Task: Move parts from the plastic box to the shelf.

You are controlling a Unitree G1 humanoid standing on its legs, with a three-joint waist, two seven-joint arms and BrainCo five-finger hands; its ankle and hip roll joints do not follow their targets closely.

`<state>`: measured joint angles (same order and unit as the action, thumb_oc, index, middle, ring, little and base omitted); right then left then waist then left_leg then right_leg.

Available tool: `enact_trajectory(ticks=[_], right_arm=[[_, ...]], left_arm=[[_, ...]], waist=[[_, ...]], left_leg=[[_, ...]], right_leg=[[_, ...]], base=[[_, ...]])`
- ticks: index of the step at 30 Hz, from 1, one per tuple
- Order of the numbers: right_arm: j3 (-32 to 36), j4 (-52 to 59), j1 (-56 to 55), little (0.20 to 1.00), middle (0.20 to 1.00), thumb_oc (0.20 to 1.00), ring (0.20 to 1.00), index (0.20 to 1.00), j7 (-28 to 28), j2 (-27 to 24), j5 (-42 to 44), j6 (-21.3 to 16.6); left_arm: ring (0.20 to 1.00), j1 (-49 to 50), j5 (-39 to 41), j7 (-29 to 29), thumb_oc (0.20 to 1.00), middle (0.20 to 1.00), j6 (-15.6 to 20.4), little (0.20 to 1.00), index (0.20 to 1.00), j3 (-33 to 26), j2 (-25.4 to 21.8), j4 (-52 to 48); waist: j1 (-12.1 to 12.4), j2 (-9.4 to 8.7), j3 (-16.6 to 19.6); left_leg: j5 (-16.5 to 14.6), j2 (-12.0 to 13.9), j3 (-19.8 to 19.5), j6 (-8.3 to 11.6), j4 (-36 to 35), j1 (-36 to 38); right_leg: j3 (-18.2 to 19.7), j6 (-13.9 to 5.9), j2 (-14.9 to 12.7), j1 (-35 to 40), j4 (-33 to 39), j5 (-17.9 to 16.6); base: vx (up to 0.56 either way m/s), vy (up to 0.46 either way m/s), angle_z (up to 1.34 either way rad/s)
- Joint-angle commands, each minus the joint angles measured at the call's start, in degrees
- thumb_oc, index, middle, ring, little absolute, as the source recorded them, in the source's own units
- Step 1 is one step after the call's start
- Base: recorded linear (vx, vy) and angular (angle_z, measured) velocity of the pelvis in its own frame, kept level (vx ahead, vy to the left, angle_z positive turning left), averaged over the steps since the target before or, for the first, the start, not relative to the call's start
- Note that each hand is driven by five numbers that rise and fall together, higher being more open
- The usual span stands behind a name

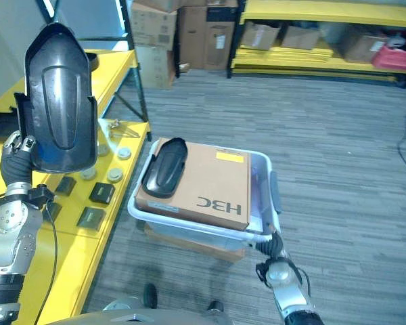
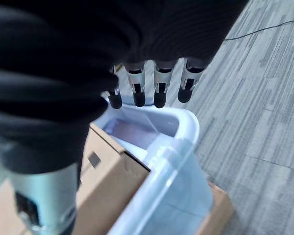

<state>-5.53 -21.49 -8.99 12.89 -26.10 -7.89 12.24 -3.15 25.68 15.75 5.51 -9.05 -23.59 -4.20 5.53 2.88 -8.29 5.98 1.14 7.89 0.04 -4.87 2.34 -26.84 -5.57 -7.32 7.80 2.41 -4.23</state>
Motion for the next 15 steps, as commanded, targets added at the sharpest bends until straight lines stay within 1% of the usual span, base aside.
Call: enact_trajectory(ticks=[1, 3, 4, 5, 6, 7, 8, 9, 10, 11, 12, 13, 14, 15], right_arm=[[-2.93, -3.0, 1.26, 1.0, 1.0, 1.0, 1.0, 1.0, -5.07, 1.44, -3.69, -1.53], [-5.05, -5.74, 0.39, 1.0, 1.0, 1.0, 1.0, 1.0, -6.12, 2.12, -2.85, -0.99], [-5.58, -6.43, 0.21, 1.0, 1.0, 1.0, 1.0, 1.0, -6.33, 2.39, -2.74, -0.85], [-8.21, -9.59, 0.09, 1.0, 1.0, 1.0, 1.0, 1.0, -6.61, 3.66, -3.13, 0.44], [-9.78, -12.18, 0.08, 1.0, 1.0, 1.0, 1.0, 1.0, -5.55, 4.38, -2.4, 0.36], [-9.9, -12.39, 0.2, 1.0, 1.0, 1.0, 1.0, 1.0, -5.45, 4.43, -2.33, 0.24], [-10.46, -13.44, -0.24, 1.0, 1.0, 1.0, 1.0, 1.0, -5.26, 4.93, -2.23, 0.88], [-10.62, -13.45, -1.6, 1.0, 1.0, 1.0, 1.0, 1.0, -4.49, 5.42, -0.7, 1.45], [-10.68, -13.11, -2.17, 1.0, 1.0, 1.0, 1.0, 1.0, -3.7, 5.57, 0.64, 1.99], [-10.69, -12.43, -2.92, 1.0, 1.0, 1.0, 1.0, 1.0, -2.66, 5.74, 2.24, 3.07], [-10.75, -12.33, -3.25, 1.0, 1.0, 1.0, 1.0, 1.0, -2.2, 5.74, 2.7, 3.33], [-10.83, -12.44, -3.7, 1.0, 1.0, 1.0, 1.0, 1.0, -1.43, 5.75, 3.49, 3.41], [-10.88, -12.93, -4.05, 1.0, 1.0, 1.0, 1.0, 1.0, -1.19, 5.82, 4.37, 3.69], [-11.05, -13.77, -4.23, 1.0, 1.0, 1.0, 1.0, 1.0, -1.05, 5.89, 5.23, 3.66]], left_arm=[[0.2, 0.53, 0.14, -1.44, 0.2, 0.2, 6.07, 0.2, 0.2, -5.11, -4.23, -8.11], [0.2, 2.71, 0.5, -1.68, 0.2, 0.2, 5.88, 0.2, 0.2, -6.84, -3.89, -10.05], [0.2, 3.22, 0.55, -1.65, 0.2, 0.2, 5.84, 0.2, 0.2, -7.21, -3.74, -10.47], [0.2, 4.98, 0.79, -1.66, 0.2, 0.2, 5.35, 0.2, 0.2, -8.64, -2.82, -11.83], [0.2, 5.64, 0.92, -1.97, 0.2, 0.2, 5.17, 0.2, 0.2, -8.97, -2.43, -12.24], [0.2, 5.7, 0.93, -1.98, 0.2, 0.2, 5.13, 0.2, 0.2, -9.06, -2.43, -12.32], [0.2, 6.19, 1.39, -2.84, 0.2, 0.2, 5.15, 0.2, 0.2, -9.18, -2.14, -12.68], [0.2, 6.36, 1.73, -4.22, 0.2, 0.2, 5.37, 0.2, 0.2, -8.78, -1.75, -12.7], [0.2, 6.25, 1.87, -4.88, 0.2, 0.2, 5.67, 0.2, 0.2, -8.38, -1.63, -12.51], [0.2, 5.9, 2.08, -5.57, 0.2, 0.2, 6.03, 0.2, 0.2, -7.51, -1.56, -12.27], [0.2, 5.67, 2.04, -5.69, 0.2, 0.2, 6.24, 0.2, 0.2, -6.91, -1.6, -12.14], [0.2, 5.26, 1.76, -5.74, 0.2, 0.2, 6.55, 0.2, 0.2, -6.04, -1.7, -12.01], [0.2, 4.72, 1.25, -5.32, 0.2, 0.2, 6.7, 0.2, 0.2, -5.23, -1.82, -12.08], [0.2, 4.16, 0.77, -4.5, 0.2, 0.2, 6.68, 0.2, 0.2, -4.5, -1.89, -12.08]], waist=[[1.58, -1.17, 0.72], [2.7, -1.35, 0.25], [3.07, -1.44, 0.03], [4.66, -1.51, -0.85], [5.63, -1.41, -1.37], [5.48, -1.45, -1.37], [5.69, -1.35, -1.83], [4.6, -1.25, -1.98], [3.86, -1.11, -2.0], [2.71, -0.88, -2.07], [2.01, -0.76, -2.07], [1.03, -0.56, -1.98], [0.18, -0.41, -1.89], [-0.3, -0.32, -1.83]], left_leg=[[-3.11, 1.2, -3.27, 2.91, -0.13, -0.71], [-1.84, 1.49, -5.02, 3.58, -0.01, -2.2], [-1.88, 1.52, -5.35, 3.79, 0.16, -2.35], [-0.87, 1.89, -6.36, 4.8, 0.45, -3.58], [-0.19, 2.57, -5.64, 5.52, 0.74, -4.41], [-0.18, 2.56, -5.75, 5.54, 0.78, -4.46], [0.38, 3.7, -3.28, 6.17, 1.5, -5.47], [0.88, 6.05, 3.01, 7.65, 1.7, -5.7], [1.6, 6.96, 5.77, 8.02, 1.79, -5.91], [2.9, 8.54, 10.56, 8.45, 1.71, -5.82], [3.53, 9.44, 13.46, 8.6, 1.62, -5.65], [4.52, 10.48, 17.37, 8.75, 1.33, -5.29], [5.51, 11.28, 21.2, 8.86, 1.1, -4.9], [6.21, 11.49, 23.14, 8.95, 0.84, -4.66]], right_leg=[[7.75, -1.95, 0.82, -0.95, -4.54, 8.85], [7.53, -1.29, 1.49, -1.12, -4.25, 8.61], [7.49, -1.2, 1.56, -0.92, -4.19, 8.77], [6.64, -0.86, 1.97, -0.47, -3.45, 8.47], [5.41, -0.78, 1.97, -0.1, -3.18, 8.33], [5.31, -0.77, 1.99, -0.06, -3.12, 8.32], [3.3, -0.84, 1.8, 0.34, -3.01, 8.24], [0.15, -1.49, 1.49, 1.35, -2.76, 8.63], [-1.61, -1.64, 1.4, 1.51, -2.67, 8.39], [-4.15, -1.74, 1.21, 1.44, -3.01, 8.18], [-5.62, -1.73, 1.03, 1.36, -3.35, 8.04], [-7.67, -1.68, 0.79, 1.23, -3.95, 7.94], [-9.69, -1.6, 0.67, 1.19, -4.4, 7.85], [-10.84, -1.51, 0.67, 1.24, -4.69, 7.92]], base=[[-0.08, -0.099, 1.54], [-0.08, -0.089, 1.31], [-0.09, -0.106, 0.73], [-0.09, -0.101, 0.49], [-0.09, -0.086, 0.56], [-0.07, -0.046, 0.66], [-0.04, -0.04, 0.87], [-0.07, -0.035, 1.17], [-0.07, 0.003, 1.56], [-0.09, 0.042, 2.37], [-0.08, 0.063, 2.26], [-0.05, 0.076, 1.79], [-0.03, 0.089, 1.03], [0.01, 0.122, 1.51]])
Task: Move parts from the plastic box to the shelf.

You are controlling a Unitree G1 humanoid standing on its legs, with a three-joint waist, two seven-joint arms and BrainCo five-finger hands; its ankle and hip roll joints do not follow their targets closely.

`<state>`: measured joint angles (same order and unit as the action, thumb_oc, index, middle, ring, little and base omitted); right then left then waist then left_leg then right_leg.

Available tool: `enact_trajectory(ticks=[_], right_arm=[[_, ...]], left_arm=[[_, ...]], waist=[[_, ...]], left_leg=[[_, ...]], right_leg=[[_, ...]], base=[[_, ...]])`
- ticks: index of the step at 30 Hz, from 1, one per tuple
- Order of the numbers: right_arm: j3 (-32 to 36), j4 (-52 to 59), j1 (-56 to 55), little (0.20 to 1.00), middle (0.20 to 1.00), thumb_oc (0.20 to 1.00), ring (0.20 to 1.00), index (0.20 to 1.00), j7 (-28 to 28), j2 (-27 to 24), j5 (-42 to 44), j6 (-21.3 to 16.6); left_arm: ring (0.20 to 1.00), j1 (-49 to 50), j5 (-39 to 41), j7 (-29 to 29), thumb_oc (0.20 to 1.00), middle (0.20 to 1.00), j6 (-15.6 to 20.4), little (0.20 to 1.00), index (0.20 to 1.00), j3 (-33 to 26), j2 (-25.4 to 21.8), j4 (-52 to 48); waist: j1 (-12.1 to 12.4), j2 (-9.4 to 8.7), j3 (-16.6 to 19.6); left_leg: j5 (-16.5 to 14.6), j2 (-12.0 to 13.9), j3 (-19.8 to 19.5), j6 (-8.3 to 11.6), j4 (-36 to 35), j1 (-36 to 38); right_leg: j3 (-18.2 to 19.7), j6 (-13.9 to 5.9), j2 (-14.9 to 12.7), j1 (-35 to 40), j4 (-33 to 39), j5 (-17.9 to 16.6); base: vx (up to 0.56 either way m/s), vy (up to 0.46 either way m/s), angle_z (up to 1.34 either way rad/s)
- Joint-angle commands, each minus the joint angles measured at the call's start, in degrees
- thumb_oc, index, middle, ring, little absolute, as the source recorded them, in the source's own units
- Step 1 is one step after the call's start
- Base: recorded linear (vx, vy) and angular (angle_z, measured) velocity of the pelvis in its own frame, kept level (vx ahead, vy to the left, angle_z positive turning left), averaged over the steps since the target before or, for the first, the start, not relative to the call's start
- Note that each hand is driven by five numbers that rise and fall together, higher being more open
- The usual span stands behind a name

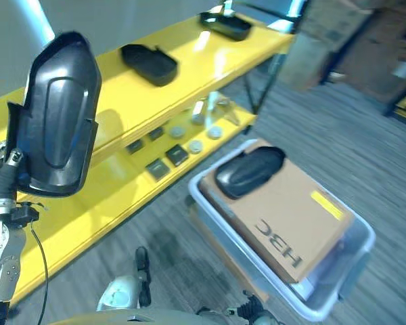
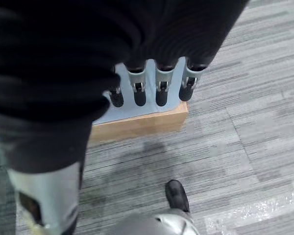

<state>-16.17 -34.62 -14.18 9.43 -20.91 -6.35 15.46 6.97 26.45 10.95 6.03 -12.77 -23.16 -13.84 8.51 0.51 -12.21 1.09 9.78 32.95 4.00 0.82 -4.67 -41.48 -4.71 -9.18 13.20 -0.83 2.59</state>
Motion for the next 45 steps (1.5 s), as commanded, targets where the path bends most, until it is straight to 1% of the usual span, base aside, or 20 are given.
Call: enact_trajectory(ticks=[1, 3, 7, 10, 11, 12, 13, 15, 18, 20, 23, 24, 25, 30, 33, 34, 37, 40, 44, 45], right_arm=[[-0.74, -2.38, 1.06, 1.0, 1.0, 1.0, 1.0, 1.0, 2.36, 0.93, 3.8, -0.16], [-1.12, -4.59, 1.5, 1.0, 1.0, 1.0, 1.0, 1.0, 1.96, 1.22, 3.13, -1.17], [-1.79, -10.06, 4.02, 1.0, 1.0, 1.0, 1.0, 1.0, 1.12, 2.59, 2.32, -2.43], [-2.92, -10.87, 5.94, 1.0, 1.0, 1.0, 1.0, 1.0, 2.05, 4.13, 3.39, -1.06], [-2.58, -10.46, 6.1, 1.0, 1.0, 1.0, 1.0, 1.0, 3.4, 4.91, 4.83, 0.05], [-1.36, -10.42, 5.77, 1.0, 1.0, 1.0, 1.0, 1.0, 4.72, 5.45, 5.95, -0.06], [-1.08, -10.47, 5.62, 1.0, 1.0, 1.0, 1.0, 1.0, 4.81, 5.54, 5.96, -0.16], [1.26, -10.33, 4.52, 1.0, 1.0, 1.0, 1.0, 1.0, 5.73, 5.7, 6.92, -1.68], [2.73, -10.14, 4.13, 1.0, 1.0, 1.0, 1.0, 1.0, 5.43, 6.01, 6.54, -2.74], [3.28, -10.12, 4.81, 1.0, 1.0, 1.0, 1.0, 1.0, 4.51, 5.77, 5.64, -4.08], [3.4, -11.06, 6.01, 1.0, 1.0, 1.0, 1.0, 1.0, 4.64, 5.52, 7.09, -5.29], [3.21, -10.56, 6.41, 1.0, 1.0, 1.0, 1.0, 1.0, 4.81, 5.88, 7.22, -4.54], [2.83, -10.7, 6.59, 1.0, 1.0, 1.0, 1.0, 1.0, 4.03, 5.27, 7.17, -4.25], [2.36, -8.61, 6.78, 1.0, 1.0, 1.0, 1.0, 1.0, 3.67, 3.62, 8.14, -2.3], [2.59, -7.89, 5.92, 1.0, 1.0, 1.0, 1.0, 1.0, 4.03, 3.01, 8.87, -1.39], [2.59, -7.69, 5.13, 1.0, 1.0, 1.0, 1.0, 1.0, 4.05, 2.79, 8.33, -1.45], [2.03, -7.9, 4.48, 1.0, 1.0, 1.0, 1.0, 1.0, 4.5, 2.4, 8.3, -1.51], [1.87, -9.92, 5.09, 1.0, 1.0, 1.0, 1.0, 1.0, 5.28, 2.66, 10.16, -1.37], [1.58, -11.87, 5.12, 1.0, 1.0, 1.0, 1.0, 1.0, 3.31, 3.19, 6.27, -1.96], [0.69, -12.25, 4.74, 1.0, 1.0, 1.0, 1.0, 1.0, 2.37, 3.45, 4.32, -2.49]], left_arm=[[0.2, -6.75, -0.39, 1.67, 0.2, 0.2, 5.71, 0.2, 0.2, 0.09, -2.5, -2.51], [0.2, -7.15, -0.92, 2.67, 0.2, 0.2, 5.51, 0.2, 0.2, 0.6, -2.67, -2.41], [0.2, -6.99, -2.05, 2.26, 0.2, 0.2, 4.49, 0.2, 0.2, 0.46, -2.74, -2.61], [0.2, -6.91, -2.02, 0.97, 0.2, 0.2, 4.57, 0.2, 0.2, 0.03, -2.83, -2.95], [0.2, -7.02, -1.65, 0.03, 0.2, 0.2, 4.42, 0.2, 0.2, -0.17, -2.92, -3.1], [0.2, -7.78, -1.43, -0.5, 0.2, 0.2, 4.51, 0.2, 0.2, 0.36, -3.27, -2.54], [0.2, -8.04, -1.32, -0.51, 0.2, 0.2, 4.55, 0.2, 0.2, 0.56, -3.47, -2.33], [0.2, -9.3, -1.33, -0.25, 0.2, 0.2, 5.3, 0.2, 0.2, 1.89, -4.34, -0.95], [0.2, -9.22, -1.68, 0.56, 0.2, 0.2, 5.86, 0.2, 0.2, 2.49, -4.68, -0.73], [0.2, -9.77, -1.82, 1.74, 0.2, 0.2, 6.23, 0.2, 0.2, 3.07, -5.25, -1.18], [0.2, -13.15, -0.89, 2.22, 0.2, 0.2, 4.88, 0.2, 0.2, 4.53, -6.58, -1.35], [0.2, -15.1, -0.97, 2.98, 0.2, 0.2, 4.32, 0.2, 0.2, 6.13, -7.16, -1.27], [0.2, -14.97, -0.52, 2.89, 0.2, 0.2, 3.06, 0.2, 0.2, 6.71, -6.33, -0.82], [0.2, -13.2, -1.37, 5.22, 0.2, 0.2, -0.88, 0.2, 0.2, 7.85, -2.53, -2.21], [0.2, -13.58, 0.18, 7.71, 0.2, 0.2, -3.53, 0.2, 0.2, 8.28, -1.22, -1.93], [0.2, -14.32, 0.46, 9.17, 0.2, 0.2, -4.54, 0.2, 0.2, 8.99, -0.64, -0.68], [0.2, -16.3, 0.34, 11.59, 0.2, 0.2, -5.45, 0.2, 0.2, 10.65, 0.05, 2.92], [0.2, -18.44, -0.32, 13.69, 0.2, 0.2, -6.49, 0.2, 0.2, 12.0, 0.49, 6.62], [0.2, -21.29, 0.18, 16.51, 0.2, 0.2, -8.82, 0.2, 0.2, 13.84, 1.56, 12.1], [0.2, -22.72, 1.97, 19.9, 0.2, 0.2, -9.54, 0.2, 0.2, 14.41, 2.64, 16.28]], waist=[[-3.36, 2.17, 2.16], [-3.0, 2.17, 2.3], [-1.1, 1.97, 3.0], [0.77, 1.77, 3.88], [1.43, 1.62, 4.34], [1.19, 1.68, 4.55], [0.98, 1.8, 4.55], [-1.05, 2.49, 3.9], [-2.69, 3.08, 2.94], [-4.14, 3.21, 1.6], [-5.25, 2.21, 0.54], [-5.71, 0.99, 0.06], [-5.61, 0.25, 0.5], [-6.0, -0.64, 2.28], [-6.93, -0.81, 2.79], [-7.71, -0.86, 2.84], [-8.95, -0.87, 2.76], [-9.93, -0.45, 2.83], [-11.75, -0.04, 3.28], [-12.92, -0.02, 3.72]], left_leg=[[11.67, 2.56, -1.52, 5.01, -5.05, 2.29], [11.17, 1.92, -2.32, 4.63, -4.9, 2.05], [6.16, -0.84, -3.74, 1.82, -2.65, 1.79], [2.64, -4.03, -5.81, -0.79, -0.71, 1.42], [0.95, -5.93, -6.94, -2.49, 0.46, 0.96], [-0.66, -8.06, -7.74, -4.66, 0.65, 1.4], [-1.1, -8.52, -7.96, -5.2, 0.64, 1.53], [-4.22, -11.25, -9.16, -8.68, 0.7, 3.04], [-5.72, -12.28, -9.4, -10.05, 0.05, 4.92], [-5.8, -12.23, -9.71, -8.99, -1.48, 7.26], [-5.61, -9.98, -11.03, -6.16, -1.69, 8.02], [-6.71, -8.2, -11.64, -5.28, -0.52, 8.01], [-5.48, -4.65, -10.34, -3.07, 0.33, 8.66], [-3.53, -0.59, -9.42, -0.13, 0.83, 9.95], [-2.74, 0.91, -6.75, 0.79, 1.48, 10.07], [-2.08, 1.99, -4.04, 1.29, 2.2, 9.71], [-1.02, 3.4, -1.76, 1.71, 2.49, 9.23], [-0.25, 3.34, -1.48, 1.65, 0.98, 9.77], [0.36, 3.07, -0.33, 1.68, -0.6, 10.71], [0.69, 2.99, 0.5, 1.77, -1.44, 11.45]], right_leg=[[3.37, -2.25, 2.67, -4.08, -1.81, 1.5], [3.71, -1.99, 2.85, -3.99, -2.09, 2.07], [4.43, -1.84, 2.09, -3.29, -3.21, 3.47], [5.09, -2.24, 1.38, -2.19, -4.82, 5.48], [5.49, -2.72, 0.67, -1.6, -7.99, 7.51], [5.96, -4.11, -2.05, -2.94, -15.8, 7.6], [6.3, -4.4, -2.88, -3.62, -18.62, 7.19], [9.93, -6.42, -8.11, -10.81, -37.06, 3.49], [13.62, -7.4, -11.76, -17.83, -45.12, 0.65], [17.51, -7.51, -12.42, -22.81, -41.04, -1.07], [19.66, -8.23, -9.54, -20.55, -16.52, -6.2], [21.75, -9.48, -10.19, -19.64, -9.37, -10.85], [19.15, -9.46, -9.84, -16.63, -6.58, -9.02], [16.85, -8.18, -5.42, -10.89, -1.19, -5.92], [15.23, -6.89, -4.13, -9.22, 0.26, -5.49], [13.88, -6.25, -3.56, -8.34, 0.87, -5.32], [13.16, -5.33, -2.65, -7.9, 0.85, -4.56], [13.79, -5.06, -2.09, -8.39, 0.63, -4.17], [14.55, -5.08, -1.72, -8.52, 1.54, -4.52], [15.06, -5.14, -1.57, -8.34, 2.24, -4.82]], base=[[0.06, 0.119, 1.72], [0.11, 0.116, 0.86], [0.19, 0.164, -0.02], [0.29, 0.234, 0.14], [0.35, 0.351, 0.19], [0.31, 0.342, 0.19], [0.23, 0.321, 0.29], [0.2, 0.311, 0.46], [0.1, 0.131, 0.46], [0.08, -0.146, 0.14], [0.13, -0.399, 0.51], [0.31, -0.659, 1.16], [0.38, -0.689, 1.26], [0.23, -0.285, 0.3], [0.11, -0.151, 0.06], [0.04, -0.109, 0.17], [0.04, -0.114, 0.21], [0.04, -0.044, -0.06], [0.06, 0.005, -0.11], [0.08, 0.007, -0.18]])
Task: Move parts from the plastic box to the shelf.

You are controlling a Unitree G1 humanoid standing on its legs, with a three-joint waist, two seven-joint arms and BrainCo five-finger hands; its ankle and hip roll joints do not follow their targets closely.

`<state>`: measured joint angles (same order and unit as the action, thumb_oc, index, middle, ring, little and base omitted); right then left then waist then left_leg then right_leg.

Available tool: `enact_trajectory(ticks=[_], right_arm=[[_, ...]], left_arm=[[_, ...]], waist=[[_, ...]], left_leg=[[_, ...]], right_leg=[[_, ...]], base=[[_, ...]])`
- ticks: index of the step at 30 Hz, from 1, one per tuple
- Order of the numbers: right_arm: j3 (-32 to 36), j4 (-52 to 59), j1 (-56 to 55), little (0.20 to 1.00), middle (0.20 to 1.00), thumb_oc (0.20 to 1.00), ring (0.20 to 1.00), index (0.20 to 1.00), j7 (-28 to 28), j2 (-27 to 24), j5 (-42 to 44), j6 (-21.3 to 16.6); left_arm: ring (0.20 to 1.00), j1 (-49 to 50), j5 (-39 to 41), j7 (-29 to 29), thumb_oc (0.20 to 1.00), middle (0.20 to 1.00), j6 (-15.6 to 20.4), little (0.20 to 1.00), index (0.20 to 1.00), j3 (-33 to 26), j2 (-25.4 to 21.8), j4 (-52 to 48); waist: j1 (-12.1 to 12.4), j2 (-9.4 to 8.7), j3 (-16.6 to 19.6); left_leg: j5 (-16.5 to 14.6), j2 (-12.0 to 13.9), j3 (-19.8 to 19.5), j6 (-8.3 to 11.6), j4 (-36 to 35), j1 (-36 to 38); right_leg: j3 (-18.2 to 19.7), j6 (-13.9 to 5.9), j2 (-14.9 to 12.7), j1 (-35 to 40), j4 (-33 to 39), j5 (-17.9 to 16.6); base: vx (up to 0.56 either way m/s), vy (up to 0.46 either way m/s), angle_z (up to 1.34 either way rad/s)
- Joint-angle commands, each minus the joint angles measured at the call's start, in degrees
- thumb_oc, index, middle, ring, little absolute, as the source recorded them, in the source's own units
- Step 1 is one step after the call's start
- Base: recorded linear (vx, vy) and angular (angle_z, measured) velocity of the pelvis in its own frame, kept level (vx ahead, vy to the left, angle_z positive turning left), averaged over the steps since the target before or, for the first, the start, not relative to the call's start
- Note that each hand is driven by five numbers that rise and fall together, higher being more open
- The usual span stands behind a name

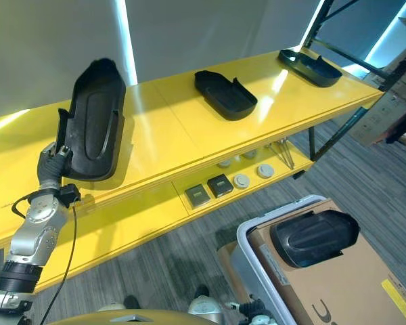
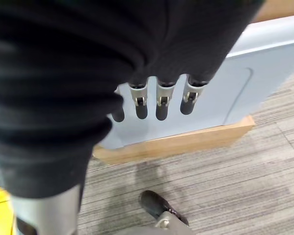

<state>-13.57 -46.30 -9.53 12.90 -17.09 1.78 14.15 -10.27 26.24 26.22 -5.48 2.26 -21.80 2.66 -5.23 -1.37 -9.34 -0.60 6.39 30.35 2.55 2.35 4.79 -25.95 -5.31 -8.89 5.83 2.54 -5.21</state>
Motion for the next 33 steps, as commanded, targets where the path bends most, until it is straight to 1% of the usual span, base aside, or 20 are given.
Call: enact_trajectory(ticks=[1, 2, 4, 5, 7, 9, 14, 16, 20, 23, 24, 25, 26, 31, 32, 33], right_arm=[[-1.99, -0.57, 0.07, 1.0, 1.0, 1.0, 1.0, 1.0, -1.17, -0.35, -3.93, -1.18], [-2.68, -0.24, -0.07, 1.0, 1.0, 1.0, 1.0, 1.0, -1.64, -0.33, -4.6, -1.02], [-3.32, 0.21, -0.18, 1.0, 1.0, 1.0, 1.0, 1.0, -2.0, -0.31, -5.1, -0.72], [-4.06, 0.68, -0.29, 1.0, 1.0, 1.0, 1.0, 1.0, -2.47, -0.45, -5.45, -0.45], [-4.55, 0.87, -0.3, 1.0, 1.0, 1.0, 1.0, 1.0, -2.75, -0.54, -5.58, -0.26], [-5.65, 0.83, -0.45, 1.0, 1.0, 1.0, 1.0, 1.0, -2.97, -0.72, -5.48, -0.47], [-6.89, 0.15, -0.51, 1.0, 1.0, 1.0, 1.0, 1.0, -3.56, -0.89, -5.77, -1.41], [-7.27, 0.09, -0.48, 1.0, 1.0, 1.0, 1.0, 1.0, -3.8, -0.98, -5.85, -1.62], [-7.95, 0.35, -0.65, 1.0, 1.0, 1.0, 1.0, 1.0, -3.74, -0.93, -5.46, -1.17], [-8.11, 0.09, -0.63, 1.0, 1.0, 1.0, 1.0, 1.0, -3.84, -0.95, -5.44, -1.44], [-8.56, 0.02, -0.81, 1.0, 1.0, 1.0, 1.0, 1.0, -5.39, -0.93, -5.81, -2.43], [-8.56, -0.06, -0.82, 1.0, 1.0, 1.0, 1.0, 1.0, -5.67, -0.95, -5.87, -2.6], [-8.9, 0.43, -1.08, 1.0, 1.0, 1.0, 1.0, 1.0, -7.19, -1.07, -5.27, -3.17], [-9.48, 0.91, -1.22, 1.0, 1.0, 1.0, 1.0, 1.0, -9.23, -1.22, -4.46, -4.35], [-9.77, 0.99, -1.2, 1.0, 1.0, 1.0, 1.0, 1.0, -10.05, -1.25, -3.98, -4.9], [-9.9, 1.01, -1.22, 1.0, 1.0, 1.0, 1.0, 1.0, -10.6, -1.27, -3.7, -5.34]], left_arm=[[0.2, -5.68, 2.26, 4.78, 0.2, 0.2, 2.12, 0.2, 0.2, -0.51, 1.38, 0.41], [0.2, -6.69, 3.72, 6.91, 0.2, 0.2, 2.78, 0.2, 0.2, -0.36, 2.09, 3.73], [0.2, -7.87, 3.67, 8.02, 0.2, 0.2, 3.61, 0.2, 0.2, -0.55, 2.7, 7.12], [0.2, -9.41, 4.59, 9.61, 0.2, 0.2, 3.48, 0.2, 0.2, -0.68, 3.55, 10.18], [0.2, -10.6, 4.8, 11.25, 0.2, 0.2, 3.61, 0.2, 0.2, -0.6, 4.06, 12.27], [0.2, -13.1, 6.1, 15.27, 0.2, 0.2, 4.3, 0.2, 0.2, -0.69, 5.41, 17.57], [0.2, -16.44, 3.01, 18.59, 0.2, 0.2, 3.54, 0.2, 0.2, -0.8, 6.05, 25.1], [0.2, -17.63, 3.2, 20.21, 0.2, 0.2, 3.06, 0.2, 0.2, -0.64, 6.65, 27.89], [0.2, -18.88, 0.98, 21.28, 0.2, 0.2, 2.85, 0.2, 0.2, -0.53, 6.96, 31.96], [0.2, -19.38, 0.8, 21.46, 0.2, 0.2, 2.95, 0.2, 0.2, -0.62, 7.06, 33.1], [0.2, -19.93, 0.89, 22.1, 0.2, 0.2, 2.52, 0.2, 0.2, -0.65, 7.14, 34.44], [0.2, -19.99, 1.01, 22.18, 0.2, 0.2, 2.45, 0.2, 0.2, -0.64, 7.18, 34.51], [0.2, -20.07, 1.1, 22.24, 0.2, 0.2, 2.35, 0.2, 0.2, -0.72, 7.21, 35.07], [0.2, -20.16, 0.98, 22.8, 0.2, 0.2, 2.18, 0.2, 0.2, -0.8, 7.43, 35.97], [0.445, -20.24, 0.16, 22.62, 0.445, 0.445, 1.77, 0.445, 0.445, -0.77, 7.49, 36.34], [1.0, -20.27, -0.35, 22.66, 1.0, 1.0, 1.62, 1.0, 1.0, -0.72, 7.54, 36.51]], waist=[[0.72, 1.86, 0.9], [0.0, 1.87, 1.21], [-0.56, 1.86, 1.38], [-1.17, 1.75, 1.55], [-1.56, 1.73, 1.57], [-2.44, 1.64, 1.68], [-3.51, 1.62, 1.86], [-3.89, 1.68, 1.82], [-4.44, 1.77, 1.81], [-4.59, 1.79, 1.79], [-4.92, 1.85, 1.68], [-4.96, 1.86, 1.66], [-5.1, 1.78, 1.61], [-5.11, 1.54, 1.66], [-5.1, 1.46, 1.71], [-5.07, 1.41, 1.74]], left_leg=[[2.4, 6.38, 3.19, 3.22, -3.06, 2.07], [2.48, 6.44, 3.62, 3.21, -3.3, 2.36], [2.5, 6.54, 4.07, 3.16, -3.36, 2.54], [2.54, 6.75, 4.48, 3.12, -3.3, 2.62], [2.56, 6.92, 4.74, 3.1, -3.2, 2.62], [2.53, 7.29, 5.3, 3.04, -2.72, 2.49], [2.48, 7.78, 5.88, 3.02, -1.89, 2.26], [2.39, 7.99, 5.99, 3.05, -1.46, 2.06], [2.28, 8.32, 6.2, 3.08, -0.75, 1.72], [2.23, 8.41, 6.26, 3.1, -0.59, 1.62], [2.19, 8.59, 6.38, 3.24, -0.21, 1.59], [2.18, 8.62, 6.4, 3.26, -0.18, 1.61], [2.19, 8.67, 6.44, 3.4, -0.11, 1.71], [2.17, 8.8, 6.35, 3.56, 0.09, 1.76], [2.2, 8.88, 6.38, 3.64, 0.14, 1.74], [2.22, 8.88, 6.36, 3.68, 0.08, 1.83]], right_leg=[[-0.42, -4.54, -1.84, -0.96, -1.1, 2.98], [-0.09, -4.53, -1.79, -1.03, -1.15, 3.06], [0.08, -4.46, -1.76, -1.08, -1.37, 3.3], [0.16, -4.32, -1.73, -1.19, -1.72, 3.63], [0.26, -4.23, -1.66, -1.32, -2.08, 3.91], [0.5, -3.94, -1.48, -1.38, -2.54, 4.52], [1.02, -3.58, -1.22, -1.44, -2.96, 5.08], [1.26, -3.47, -1.16, -1.53, -3.21, 5.37], [1.61, -3.21, -1.06, -1.51, -3.58, 5.88], [1.7, -3.15, -1.05, -1.52, -3.63, 6.0], [1.94, -3.01, -0.99, -1.38, -3.53, 6.14], [1.95, -3.0, -0.99, -1.34, -3.49, 6.15], [2.0, -2.96, -0.93, -1.2, -3.31, 6.13], [1.99, -2.93, -0.8, -0.92, -2.97, 6.07], [1.95, -2.93, -0.79, -0.9, -2.89, 6.07], [1.92, -2.95, -0.78, -0.85, -2.87, 6.06]], base=[[0.11, -0.002, -0.15], [0.07, -0.009, -0.09], [0.06, -0.019, -0.1], [0.05, -0.029, -0.11], [0.04, -0.036, -0.05], [0.05, -0.053, -0.04], [0.03, -0.044, -0.06], [0.02, -0.041, -0.06], [0.01, -0.026, -0.02], [0.0, -0.014, -0.03], [0.01, -0.025, -0.05], [0.0, -0.034, -0.02], [0.0, 0.0, 0.0], [0.0, 0.0, 0.0], [0.0, 0.0, 0.0], [0.0, 0.0, 0.0]])
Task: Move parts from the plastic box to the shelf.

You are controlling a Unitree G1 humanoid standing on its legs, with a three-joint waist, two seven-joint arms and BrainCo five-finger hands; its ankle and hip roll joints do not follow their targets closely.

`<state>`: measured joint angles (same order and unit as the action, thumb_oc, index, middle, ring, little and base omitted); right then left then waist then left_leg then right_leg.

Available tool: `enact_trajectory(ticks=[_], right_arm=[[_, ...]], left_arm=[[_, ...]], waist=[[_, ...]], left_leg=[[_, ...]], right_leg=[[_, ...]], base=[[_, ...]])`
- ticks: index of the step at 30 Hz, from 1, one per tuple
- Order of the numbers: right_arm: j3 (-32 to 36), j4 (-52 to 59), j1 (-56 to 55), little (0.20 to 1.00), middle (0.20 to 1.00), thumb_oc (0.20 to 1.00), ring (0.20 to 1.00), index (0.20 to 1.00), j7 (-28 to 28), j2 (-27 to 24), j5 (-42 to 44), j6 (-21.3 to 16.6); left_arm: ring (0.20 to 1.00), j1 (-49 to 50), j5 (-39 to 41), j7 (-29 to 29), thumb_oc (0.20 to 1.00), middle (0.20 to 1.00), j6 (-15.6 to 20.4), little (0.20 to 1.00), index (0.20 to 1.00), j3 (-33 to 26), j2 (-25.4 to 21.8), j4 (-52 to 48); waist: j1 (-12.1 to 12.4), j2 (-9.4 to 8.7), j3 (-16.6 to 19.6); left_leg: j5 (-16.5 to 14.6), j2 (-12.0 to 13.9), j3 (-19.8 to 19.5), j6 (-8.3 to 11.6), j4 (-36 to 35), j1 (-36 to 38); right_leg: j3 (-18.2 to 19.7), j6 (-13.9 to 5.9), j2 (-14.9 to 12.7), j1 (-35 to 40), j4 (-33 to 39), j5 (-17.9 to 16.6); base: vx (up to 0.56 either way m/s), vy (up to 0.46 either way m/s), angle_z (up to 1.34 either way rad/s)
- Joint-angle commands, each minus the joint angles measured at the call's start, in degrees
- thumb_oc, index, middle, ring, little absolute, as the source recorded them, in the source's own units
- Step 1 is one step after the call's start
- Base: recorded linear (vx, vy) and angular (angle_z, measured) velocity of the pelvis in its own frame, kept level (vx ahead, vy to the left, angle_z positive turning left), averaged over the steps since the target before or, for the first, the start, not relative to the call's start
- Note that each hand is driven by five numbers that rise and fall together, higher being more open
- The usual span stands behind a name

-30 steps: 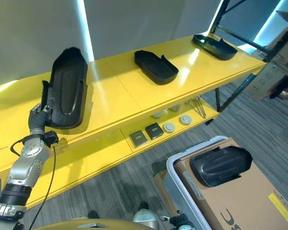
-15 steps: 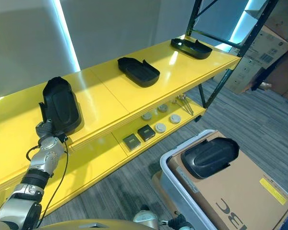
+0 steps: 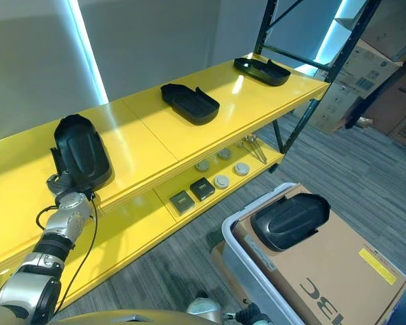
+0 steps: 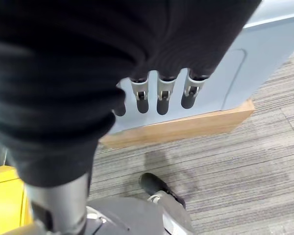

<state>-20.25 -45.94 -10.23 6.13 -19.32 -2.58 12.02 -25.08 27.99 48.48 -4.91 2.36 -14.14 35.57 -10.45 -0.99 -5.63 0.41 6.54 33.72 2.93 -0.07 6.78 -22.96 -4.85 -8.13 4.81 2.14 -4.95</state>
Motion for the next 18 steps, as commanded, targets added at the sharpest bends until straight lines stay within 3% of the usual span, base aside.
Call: enact_trajectory(ticks=[1, 4, 9, 18], right_arm=[[-3.28, 0.67, -0.53, 1.0, 1.0, 1.0, 1.0, 1.0, -4.09, 0.96, 0.8, -3.56], [-4.15, 2.21, -0.62, 1.0, 1.0, 1.0, 1.0, 1.0, -4.52, 0.34, 0.65, -7.32], [-4.95, 3.18, -1.08, 1.0, 1.0, 1.0, 1.0, 1.0, -7.29, -0.16, 3.7, -5.2], [-4.99, 3.72, -1.17, 1.0, 1.0, 1.0, 1.0, 1.0, -8.98, -0.45, 5.13, -7.52]], left_arm=[[1.0, -5.5, -2.28, 0.37, 1.0, 1.0, 0.94, 1.0, 1.0, -0.79, -0.11, 3.67], [1.0, -5.69, -3.64, 0.63, 1.0, 1.0, 0.75, 1.0, 1.0, -0.51, -0.46, 4.22], [1.0, -5.89, -4.19, 0.65, 1.0, 1.0, 1.33, 1.0, 1.0, -0.11, -0.7, 4.74], [1.0, -6.11, -8.55, 1.58, 1.0, 1.0, 4.55, 1.0, 1.0, 0.56, -1.18, 3.3]], waist=[[0.17, 1.0, -1.93], [0.15, 0.84, -1.94], [0.08, 0.7, -2.09], [0.63, 0.43, -1.97]], left_leg=[[1.22, 8.72, 2.98, 3.32, 2.46, -0.12], [1.25, 8.71, 2.92, 3.48, 2.42, -0.13], [1.28, 8.68, 2.86, 3.57, 2.29, -0.09], [1.51, 8.4, 2.25, 3.82, 1.63, 0.27]], right_leg=[[-1.1, -3.42, -1.53, 0.19, -2.46, 5.8], [-1.04, -3.49, -1.51, 0.16, -2.37, 5.78], [-1.08, -3.46, -1.51, 0.22, -2.27, 5.83], [-1.33, -3.6, -1.46, 0.56, -2.08, 5.78]], base=[[0.0, 0.0, 0.0], [0.0, 0.0, 0.0], [0.0, 0.0, 0.0], [0.0, 0.0, 0.0]])
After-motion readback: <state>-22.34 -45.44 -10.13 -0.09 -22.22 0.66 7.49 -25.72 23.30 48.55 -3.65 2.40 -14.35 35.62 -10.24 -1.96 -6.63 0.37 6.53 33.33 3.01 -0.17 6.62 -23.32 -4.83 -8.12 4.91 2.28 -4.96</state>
